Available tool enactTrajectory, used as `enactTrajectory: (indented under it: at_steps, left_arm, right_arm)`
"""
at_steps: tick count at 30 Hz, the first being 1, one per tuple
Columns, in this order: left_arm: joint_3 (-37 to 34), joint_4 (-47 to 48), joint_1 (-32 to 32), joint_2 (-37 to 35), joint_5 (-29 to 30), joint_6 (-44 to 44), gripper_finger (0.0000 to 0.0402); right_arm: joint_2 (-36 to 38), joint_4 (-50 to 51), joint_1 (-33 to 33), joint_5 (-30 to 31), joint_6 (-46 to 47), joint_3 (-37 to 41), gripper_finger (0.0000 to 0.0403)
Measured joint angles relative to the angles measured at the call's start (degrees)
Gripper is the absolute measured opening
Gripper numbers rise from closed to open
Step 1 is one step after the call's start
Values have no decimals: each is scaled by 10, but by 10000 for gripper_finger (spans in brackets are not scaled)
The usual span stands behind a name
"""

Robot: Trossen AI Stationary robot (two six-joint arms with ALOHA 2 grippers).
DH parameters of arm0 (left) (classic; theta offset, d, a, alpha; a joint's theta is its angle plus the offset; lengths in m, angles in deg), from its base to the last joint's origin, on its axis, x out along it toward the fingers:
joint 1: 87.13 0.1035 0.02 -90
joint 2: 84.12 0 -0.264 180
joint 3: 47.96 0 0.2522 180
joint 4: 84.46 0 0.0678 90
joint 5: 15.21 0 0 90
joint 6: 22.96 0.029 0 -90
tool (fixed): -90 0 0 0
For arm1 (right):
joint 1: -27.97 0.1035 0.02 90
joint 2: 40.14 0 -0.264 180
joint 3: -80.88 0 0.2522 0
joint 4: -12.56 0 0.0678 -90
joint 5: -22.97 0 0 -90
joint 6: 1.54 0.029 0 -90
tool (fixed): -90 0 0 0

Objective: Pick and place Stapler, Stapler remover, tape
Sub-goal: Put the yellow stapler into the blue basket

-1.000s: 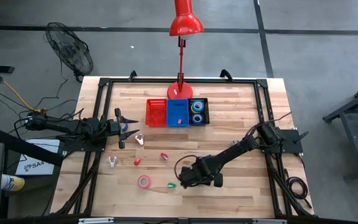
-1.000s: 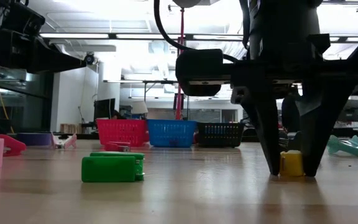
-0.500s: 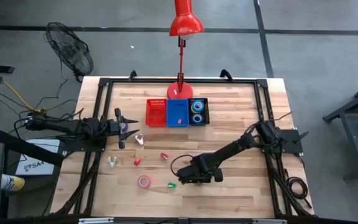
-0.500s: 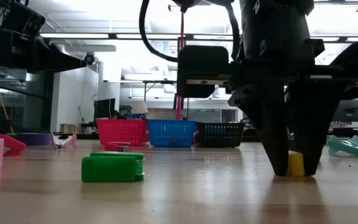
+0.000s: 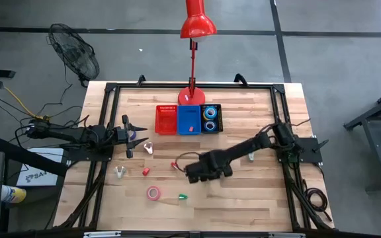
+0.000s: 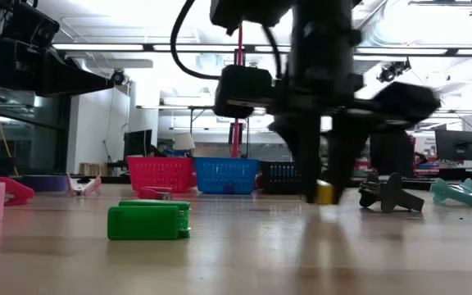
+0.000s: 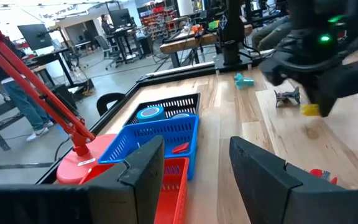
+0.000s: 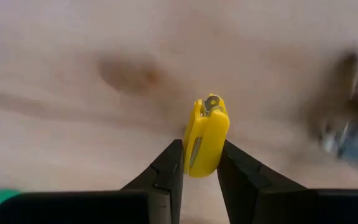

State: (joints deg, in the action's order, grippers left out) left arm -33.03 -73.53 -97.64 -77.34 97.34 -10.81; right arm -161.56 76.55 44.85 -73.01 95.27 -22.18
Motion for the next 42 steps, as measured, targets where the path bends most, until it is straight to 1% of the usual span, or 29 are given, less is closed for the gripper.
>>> enactTrajectory:
  at_steps: [4,7,10,13,18,24,29,32,35,39,42]
  left_arm:
    - [0,0,0,0,0,0,179]
    - [0,0,0,0,0,0,179]
    - [0,0,0,0,0,0,179]
    - [0,0,0,0,0,0,179]
    - [0,0,0,0,0,0,179]
    - [0,0,0,0,0,0,179]
    - [0,0,0,0,0,0,179]
    - [0,0,0,0,0,0,179]
    - [0,1,0,0,0,0,179]
    - [0,1,0,0,0,0,179]
    - [0,1,0,0,0,0,179]
  right_arm:
    - [10,-11,-26,8,-83,0,74]
    - [20,-21,-53,24,-149,-1,74]
    - [33,-28,-83,43,-231,-1,74]
    - [45,-41,-114,47,-320,-2,74]
    - [53,-56,-164,41,-479,-2,74]
    - [56,-59,-213,20,-618,-2,74]
    - [62,-74,-234,-4,-705,-2,74]
    - [72,-80,-243,-5,-751,-2,74]
    - [80,-81,-252,-5,-804,-2,74]
    - [83,-83,-265,-3,-899,-2,74]
    - [83,-90,-272,16,-967,-2,74]
